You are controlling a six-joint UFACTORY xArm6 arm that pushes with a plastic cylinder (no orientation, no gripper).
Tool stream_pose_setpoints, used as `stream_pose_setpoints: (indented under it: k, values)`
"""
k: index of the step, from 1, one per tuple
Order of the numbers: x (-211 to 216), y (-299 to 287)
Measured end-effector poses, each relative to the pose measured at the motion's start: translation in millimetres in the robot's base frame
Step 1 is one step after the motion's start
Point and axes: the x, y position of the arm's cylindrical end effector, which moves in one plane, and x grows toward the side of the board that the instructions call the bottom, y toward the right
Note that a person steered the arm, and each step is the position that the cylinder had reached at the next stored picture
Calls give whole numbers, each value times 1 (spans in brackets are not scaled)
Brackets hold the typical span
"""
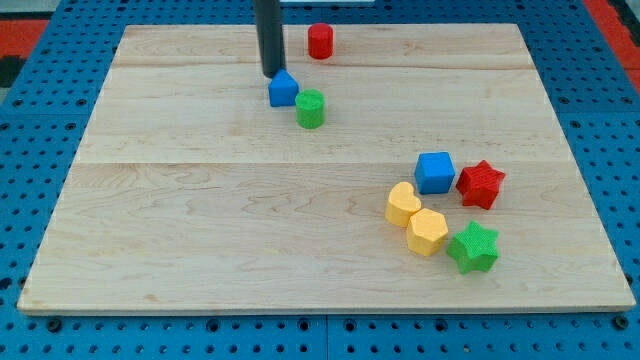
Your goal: Place the green circle to the top left of the blue cube
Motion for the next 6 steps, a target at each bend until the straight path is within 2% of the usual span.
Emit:
stream_pose_setpoints:
  k: [1, 2, 3, 4, 5, 6]
  values:
    - [12, 42]
    - [51, 43]
    - [65, -10]
    - [86, -31]
    - [95, 43]
    - [98, 81]
